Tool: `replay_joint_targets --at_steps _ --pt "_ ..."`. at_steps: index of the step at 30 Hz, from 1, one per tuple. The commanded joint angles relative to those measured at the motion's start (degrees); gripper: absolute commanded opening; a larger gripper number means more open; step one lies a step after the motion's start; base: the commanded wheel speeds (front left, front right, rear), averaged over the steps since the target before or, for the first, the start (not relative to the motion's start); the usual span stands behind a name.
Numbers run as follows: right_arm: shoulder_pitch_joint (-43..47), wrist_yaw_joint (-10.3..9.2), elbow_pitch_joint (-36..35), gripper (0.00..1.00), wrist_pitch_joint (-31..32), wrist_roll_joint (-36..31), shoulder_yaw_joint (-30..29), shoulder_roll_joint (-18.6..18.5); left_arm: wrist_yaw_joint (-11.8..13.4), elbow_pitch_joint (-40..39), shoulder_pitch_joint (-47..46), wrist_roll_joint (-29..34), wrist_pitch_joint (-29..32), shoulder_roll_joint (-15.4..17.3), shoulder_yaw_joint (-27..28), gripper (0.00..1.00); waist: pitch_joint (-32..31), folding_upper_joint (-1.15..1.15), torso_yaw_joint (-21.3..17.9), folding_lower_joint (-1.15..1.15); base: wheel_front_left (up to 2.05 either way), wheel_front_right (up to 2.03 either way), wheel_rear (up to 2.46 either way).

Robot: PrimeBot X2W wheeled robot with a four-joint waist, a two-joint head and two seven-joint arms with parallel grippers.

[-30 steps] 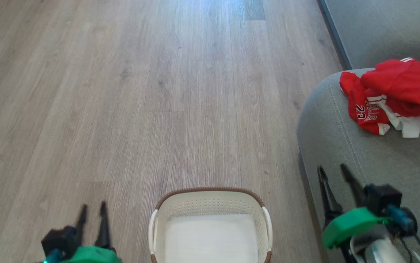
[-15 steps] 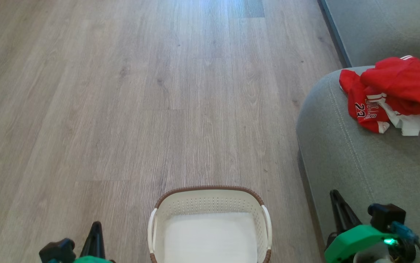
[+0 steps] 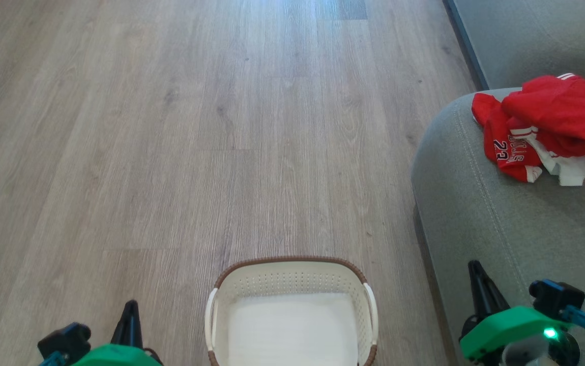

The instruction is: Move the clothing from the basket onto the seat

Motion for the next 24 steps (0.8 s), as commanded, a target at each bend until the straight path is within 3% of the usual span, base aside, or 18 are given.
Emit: replay_joint_targets --at_steps 1,24 --pt "-3.50 0.00 -2.33 0.00 0.35 1.99 -0.27 0.03 -0.80 -1.46 -2.97 -1.57 0.42 0.12 1.92 0.00 0.06 0.00 -0.03 0.00 0.00 0.00 0.00" --pt "-4.37 -0.01 -3.44 0.00 3.69 16.48 -1.75 0.07 -4.48 -1.45 -5.27 -13.45 4.00 -1.37 5.93 0.00 0.91 0.00 -0.42 0.00 0.00 0.00 0.00"
